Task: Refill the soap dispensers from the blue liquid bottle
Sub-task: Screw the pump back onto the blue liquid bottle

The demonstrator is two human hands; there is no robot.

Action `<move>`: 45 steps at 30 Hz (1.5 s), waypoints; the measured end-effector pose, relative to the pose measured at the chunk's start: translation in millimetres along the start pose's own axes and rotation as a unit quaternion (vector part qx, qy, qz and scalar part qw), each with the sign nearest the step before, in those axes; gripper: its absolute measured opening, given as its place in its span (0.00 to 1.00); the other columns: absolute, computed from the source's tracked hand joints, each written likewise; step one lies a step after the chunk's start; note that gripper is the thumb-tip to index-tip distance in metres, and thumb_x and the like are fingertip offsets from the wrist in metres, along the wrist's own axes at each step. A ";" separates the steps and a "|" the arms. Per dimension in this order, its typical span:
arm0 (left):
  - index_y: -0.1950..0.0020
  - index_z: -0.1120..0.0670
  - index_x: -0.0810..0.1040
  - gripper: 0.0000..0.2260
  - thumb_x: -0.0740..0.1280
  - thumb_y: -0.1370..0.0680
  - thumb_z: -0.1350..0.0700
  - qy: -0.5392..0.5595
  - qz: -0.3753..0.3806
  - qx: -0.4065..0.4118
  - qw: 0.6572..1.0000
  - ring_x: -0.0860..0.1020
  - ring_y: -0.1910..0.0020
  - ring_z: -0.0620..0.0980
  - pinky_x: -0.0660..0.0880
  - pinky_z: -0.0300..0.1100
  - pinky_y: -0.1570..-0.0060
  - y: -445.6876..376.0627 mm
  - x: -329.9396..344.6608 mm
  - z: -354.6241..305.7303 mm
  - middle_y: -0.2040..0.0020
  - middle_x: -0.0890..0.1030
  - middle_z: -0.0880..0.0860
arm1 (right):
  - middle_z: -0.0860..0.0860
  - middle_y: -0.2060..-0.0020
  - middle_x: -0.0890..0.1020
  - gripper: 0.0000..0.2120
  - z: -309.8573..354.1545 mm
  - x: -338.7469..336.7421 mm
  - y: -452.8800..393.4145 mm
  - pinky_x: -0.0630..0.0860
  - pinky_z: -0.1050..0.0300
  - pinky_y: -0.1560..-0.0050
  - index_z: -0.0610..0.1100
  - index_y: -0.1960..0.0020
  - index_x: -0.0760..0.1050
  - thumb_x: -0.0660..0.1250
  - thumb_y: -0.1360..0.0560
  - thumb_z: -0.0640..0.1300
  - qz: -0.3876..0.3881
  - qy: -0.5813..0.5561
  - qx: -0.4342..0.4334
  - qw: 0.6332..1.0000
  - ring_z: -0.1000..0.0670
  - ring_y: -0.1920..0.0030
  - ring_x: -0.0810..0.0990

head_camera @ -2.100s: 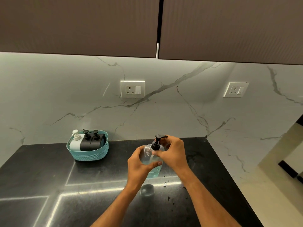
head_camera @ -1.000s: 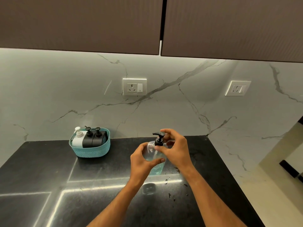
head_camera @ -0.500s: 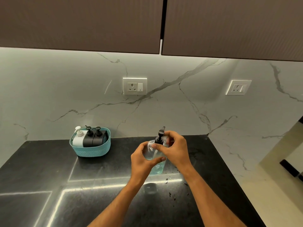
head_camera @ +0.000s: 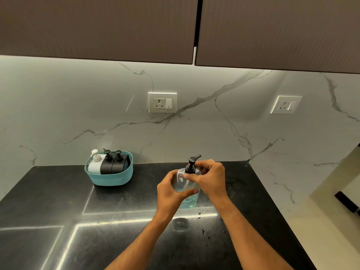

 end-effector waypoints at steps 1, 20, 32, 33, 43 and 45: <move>0.36 0.45 0.78 0.34 0.84 0.39 0.41 0.000 -0.001 0.000 1.000 0.83 0.44 0.40 0.81 0.34 0.45 0.2 0.4 0.6 0.43 0.84 0.42 | 0.57 0.58 0.83 0.18 1.0 0.1 0.3 0.79 0.69 0.60 0.44 0.50 0.87 0.86 0.38 0.43 -0.006 0.001 -0.003 1.000 0.55 0.59 0.82; 0.36 0.47 0.78 0.33 0.83 0.38 0.42 0.011 -0.008 0.002 1.000 0.84 0.46 0.43 0.79 0.29 0.47 -3.9 0.5 -10.7 0.44 0.84 0.43 | 0.51 0.48 0.88 0.14 5.6 5.7 -2.2 0.84 0.45 0.44 0.51 0.42 0.84 0.77 0.25 0.38 0.088 -0.167 -0.008 0.982 0.47 0.45 0.87; 0.38 0.43 0.78 0.33 0.83 0.40 0.41 0.006 0.004 -0.003 1.000 0.83 0.46 0.43 0.78 0.30 0.48 -8.1 14.3 -5.2 0.45 0.84 0.41 | 0.46 0.49 0.89 0.12 -5.7 -7.2 -9.2 0.84 0.51 0.42 0.44 0.43 0.85 0.73 0.25 0.46 0.061 -0.267 0.042 0.961 0.45 0.45 0.87; 0.39 0.43 0.78 0.33 0.83 0.41 0.40 0.006 0.005 -0.003 1.000 0.83 0.46 0.42 0.78 0.30 0.48 -8.5 15.5 -4.7 0.45 0.84 0.41 | 0.46 0.49 0.89 0.11 -6.0 -8.0 -9.4 0.84 0.51 0.43 0.45 0.44 0.86 0.74 0.25 0.46 0.057 -0.269 0.042 0.960 0.45 0.45 0.87; 0.40 0.40 0.78 0.32 0.83 0.41 0.37 0.006 -0.006 0.001 1.000 0.83 0.47 0.39 0.80 0.31 0.49 -18.8 22.8 -4.5 0.47 0.84 0.40 | 0.46 0.54 0.89 0.10 -10.1 -13.4 -14.7 0.84 0.56 0.51 0.44 0.48 0.86 0.77 0.29 0.44 -0.009 -0.276 0.027 0.961 0.43 0.52 0.88; 0.42 0.38 0.77 0.32 0.82 0.42 0.35 0.009 -0.008 0.001 1.000 0.83 0.47 0.38 0.79 0.30 0.49 -20.9 24.4 -5.7 0.48 0.84 0.37 | 0.46 0.54 0.89 0.10 -14.0 -14.3 -17.7 0.85 0.54 0.51 0.45 0.48 0.87 0.77 0.29 0.44 -0.012 -0.273 0.026 0.962 0.44 0.52 0.88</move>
Point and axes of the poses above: each hand's wrist, its own y-axis away from the middle knuckle, its own x-axis out of the palm, z = x × y, the point moved 8 cm from there along -y, towards the middle knuckle
